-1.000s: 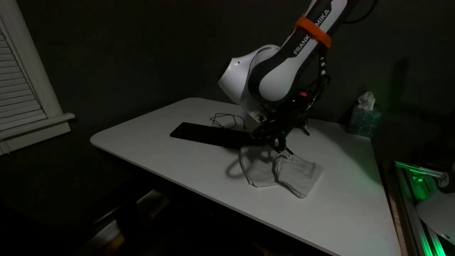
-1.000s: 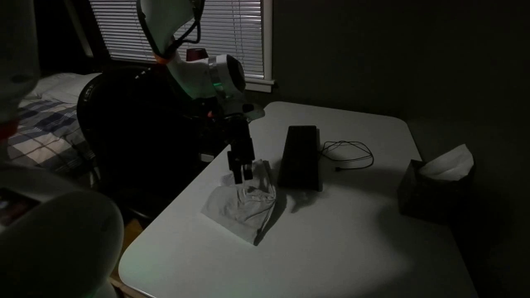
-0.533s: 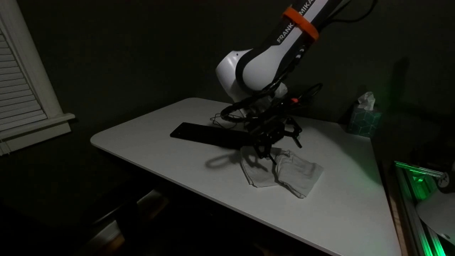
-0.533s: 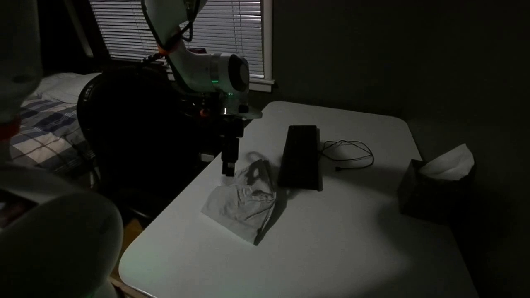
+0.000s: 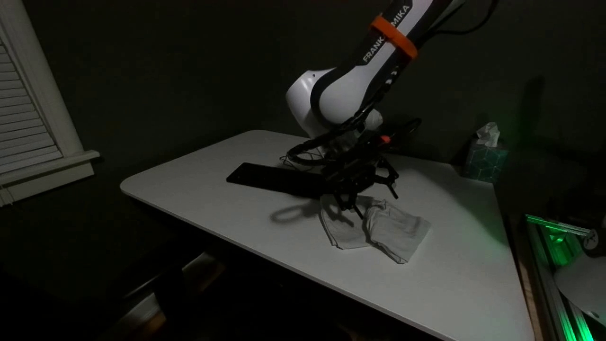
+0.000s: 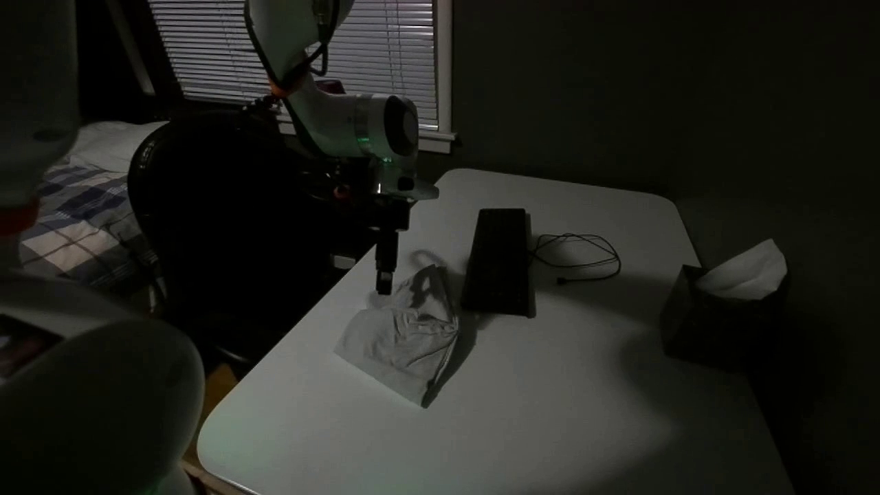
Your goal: Unfold the white cloth
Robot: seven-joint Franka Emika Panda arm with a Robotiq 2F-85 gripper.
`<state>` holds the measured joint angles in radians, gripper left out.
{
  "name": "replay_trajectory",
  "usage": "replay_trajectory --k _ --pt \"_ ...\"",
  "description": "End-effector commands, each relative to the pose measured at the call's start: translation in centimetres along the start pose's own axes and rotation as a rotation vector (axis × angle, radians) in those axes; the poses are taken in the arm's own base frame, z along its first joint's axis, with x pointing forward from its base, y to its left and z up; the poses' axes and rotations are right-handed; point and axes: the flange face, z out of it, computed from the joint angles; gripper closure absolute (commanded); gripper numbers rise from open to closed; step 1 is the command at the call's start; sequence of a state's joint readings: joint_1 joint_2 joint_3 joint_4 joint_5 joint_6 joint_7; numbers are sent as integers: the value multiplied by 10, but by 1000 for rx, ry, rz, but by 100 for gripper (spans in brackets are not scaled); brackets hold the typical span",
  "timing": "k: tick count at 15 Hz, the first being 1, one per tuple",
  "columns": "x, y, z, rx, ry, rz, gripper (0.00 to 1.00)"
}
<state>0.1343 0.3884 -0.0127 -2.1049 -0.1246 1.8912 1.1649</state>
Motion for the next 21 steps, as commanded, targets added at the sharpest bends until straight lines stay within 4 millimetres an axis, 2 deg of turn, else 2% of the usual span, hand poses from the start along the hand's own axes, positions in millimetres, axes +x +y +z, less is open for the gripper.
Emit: replay_trajectory --k 1,4,6,8,11,15,16,18,21 --pt "20 -17 17 25 -31 141 0" --pt "34 -22 31 41 -27 231 0" --pt "42 -26 41 43 -37 267 27" --pt "45 -27 48 29 -52 289 42" --pt "43 -26 48 3 -66 304 67" --pt "31 -20 27 13 -51 282 96" --pt "24 -20 17 22 -32 265 99" --pt "11 -23 -3 37 6 234 100" --pt "-15 -29 -45 58 114 187 98"
